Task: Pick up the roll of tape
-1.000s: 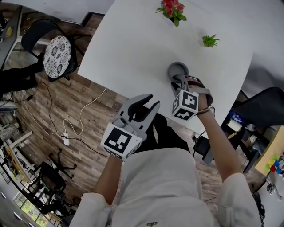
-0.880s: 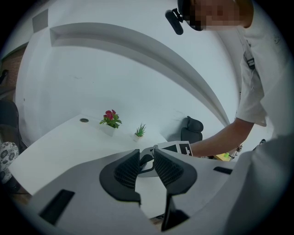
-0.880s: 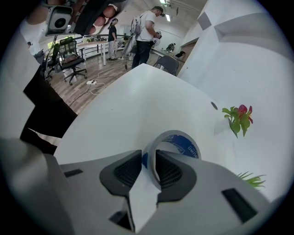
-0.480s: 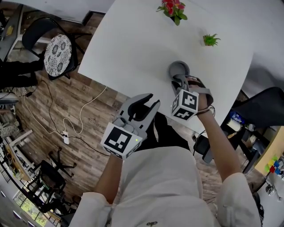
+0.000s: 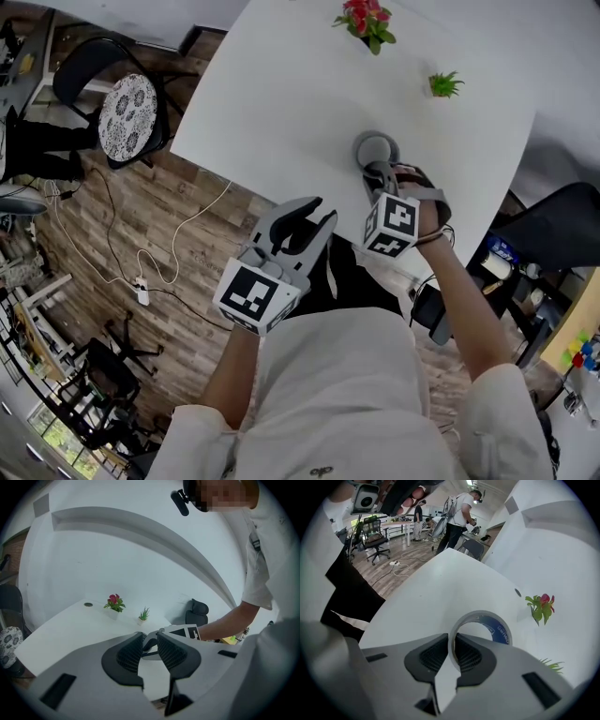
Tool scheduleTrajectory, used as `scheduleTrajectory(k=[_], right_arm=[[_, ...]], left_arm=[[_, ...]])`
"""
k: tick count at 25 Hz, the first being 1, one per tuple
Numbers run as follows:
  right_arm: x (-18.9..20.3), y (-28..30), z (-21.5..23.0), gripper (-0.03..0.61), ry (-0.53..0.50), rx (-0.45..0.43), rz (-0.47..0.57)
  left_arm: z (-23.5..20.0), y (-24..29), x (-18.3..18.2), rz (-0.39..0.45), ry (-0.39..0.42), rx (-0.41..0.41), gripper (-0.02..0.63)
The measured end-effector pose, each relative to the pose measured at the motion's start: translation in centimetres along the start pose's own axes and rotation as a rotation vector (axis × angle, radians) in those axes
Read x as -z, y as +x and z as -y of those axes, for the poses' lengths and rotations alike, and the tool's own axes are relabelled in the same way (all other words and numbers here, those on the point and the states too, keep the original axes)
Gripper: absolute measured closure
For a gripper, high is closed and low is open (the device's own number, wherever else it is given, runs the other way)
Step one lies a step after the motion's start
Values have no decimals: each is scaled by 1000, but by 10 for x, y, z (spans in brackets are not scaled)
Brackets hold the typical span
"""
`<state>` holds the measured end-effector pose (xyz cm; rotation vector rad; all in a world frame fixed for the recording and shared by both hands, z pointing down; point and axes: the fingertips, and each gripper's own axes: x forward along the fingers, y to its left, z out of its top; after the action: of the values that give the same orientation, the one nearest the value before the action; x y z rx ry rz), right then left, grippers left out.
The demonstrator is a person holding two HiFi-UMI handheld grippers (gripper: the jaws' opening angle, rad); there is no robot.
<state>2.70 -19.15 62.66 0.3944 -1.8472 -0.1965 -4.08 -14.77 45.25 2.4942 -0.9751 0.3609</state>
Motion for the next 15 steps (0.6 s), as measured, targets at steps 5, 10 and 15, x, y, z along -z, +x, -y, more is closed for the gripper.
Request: scheduleTrajectory(k=[5,10,15], right_arm=[[-8,-13,-1,528,-16,20,30],[-12,-30,-3,528,-47,40,61],[-16,-47,-8,528,-63,57,94]], left_arm=[[7,-7,-4,11,16,-9,506],[19,-15,-6,20,37,-24,506],[35,-26,-3,26,41,-35,506]])
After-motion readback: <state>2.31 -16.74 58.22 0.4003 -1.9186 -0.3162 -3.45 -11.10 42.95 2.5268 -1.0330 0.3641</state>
